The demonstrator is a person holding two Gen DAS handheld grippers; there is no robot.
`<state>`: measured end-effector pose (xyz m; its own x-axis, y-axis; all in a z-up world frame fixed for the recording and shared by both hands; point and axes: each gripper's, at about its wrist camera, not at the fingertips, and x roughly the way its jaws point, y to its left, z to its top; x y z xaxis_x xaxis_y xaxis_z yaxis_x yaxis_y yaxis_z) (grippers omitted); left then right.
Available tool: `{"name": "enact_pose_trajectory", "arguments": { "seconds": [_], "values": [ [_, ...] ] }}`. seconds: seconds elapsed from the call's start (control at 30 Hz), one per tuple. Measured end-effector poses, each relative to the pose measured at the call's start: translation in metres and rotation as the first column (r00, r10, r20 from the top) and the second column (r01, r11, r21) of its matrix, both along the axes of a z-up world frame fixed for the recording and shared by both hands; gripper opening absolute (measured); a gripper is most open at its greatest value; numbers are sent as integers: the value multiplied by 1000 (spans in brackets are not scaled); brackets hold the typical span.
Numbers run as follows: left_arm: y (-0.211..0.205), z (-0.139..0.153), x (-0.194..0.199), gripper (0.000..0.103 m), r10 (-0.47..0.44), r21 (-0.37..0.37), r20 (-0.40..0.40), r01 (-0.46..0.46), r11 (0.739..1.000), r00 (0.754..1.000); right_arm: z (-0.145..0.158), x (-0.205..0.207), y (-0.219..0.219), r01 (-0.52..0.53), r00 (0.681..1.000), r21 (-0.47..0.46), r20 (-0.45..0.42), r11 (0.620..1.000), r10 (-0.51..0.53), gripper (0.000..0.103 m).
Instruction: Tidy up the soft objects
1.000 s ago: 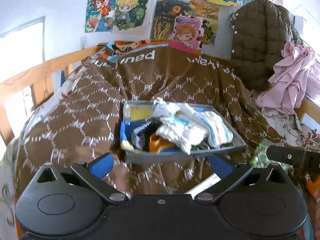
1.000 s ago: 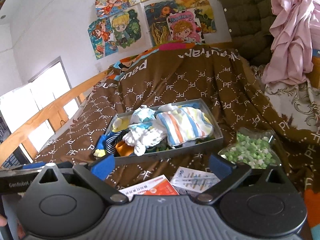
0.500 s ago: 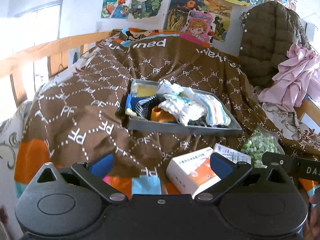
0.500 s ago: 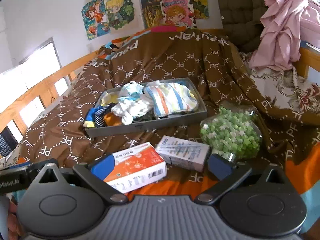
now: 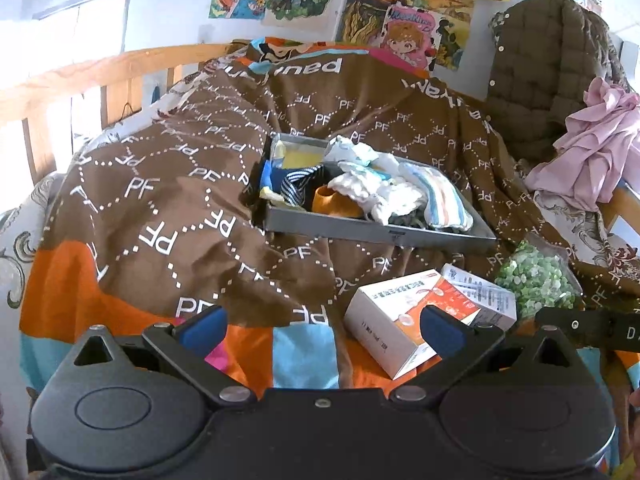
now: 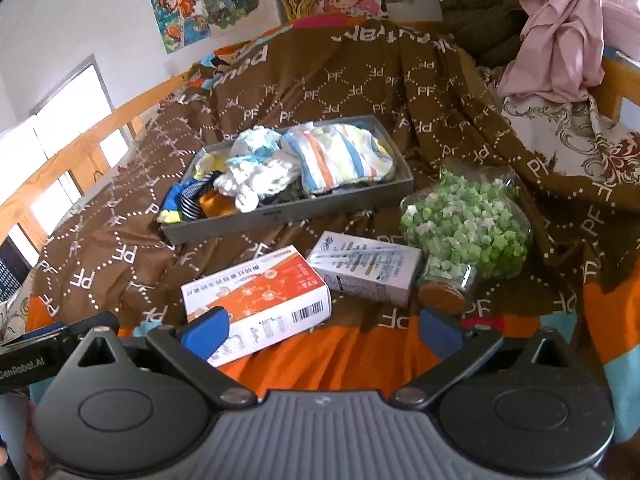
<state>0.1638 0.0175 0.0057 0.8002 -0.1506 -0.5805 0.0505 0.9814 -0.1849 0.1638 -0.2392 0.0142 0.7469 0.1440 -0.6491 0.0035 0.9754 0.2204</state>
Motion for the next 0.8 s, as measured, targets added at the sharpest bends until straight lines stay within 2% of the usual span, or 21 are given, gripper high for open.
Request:
{"name": "enact_pose_trajectory", "arguments": {
  "seconds": [0.13, 0.57, 0.8],
  "values": [
    [1, -5, 4, 102, 11, -7, -20, -11, 1000, 1000, -3, 3, 2, -13, 1000, 3, -7, 1000, 13, 103],
    [-8, -13, 8, 102, -11, 19, -34, 12, 1000, 999, 2, 1, 12, -53, 995, -85, 84, 995, 60, 103],
    [-9, -13, 8, 102, -12, 24, -35, 12, 1000, 999, 3, 0, 13, -56, 994, -99, 92, 994, 65, 103]
  ]
}}
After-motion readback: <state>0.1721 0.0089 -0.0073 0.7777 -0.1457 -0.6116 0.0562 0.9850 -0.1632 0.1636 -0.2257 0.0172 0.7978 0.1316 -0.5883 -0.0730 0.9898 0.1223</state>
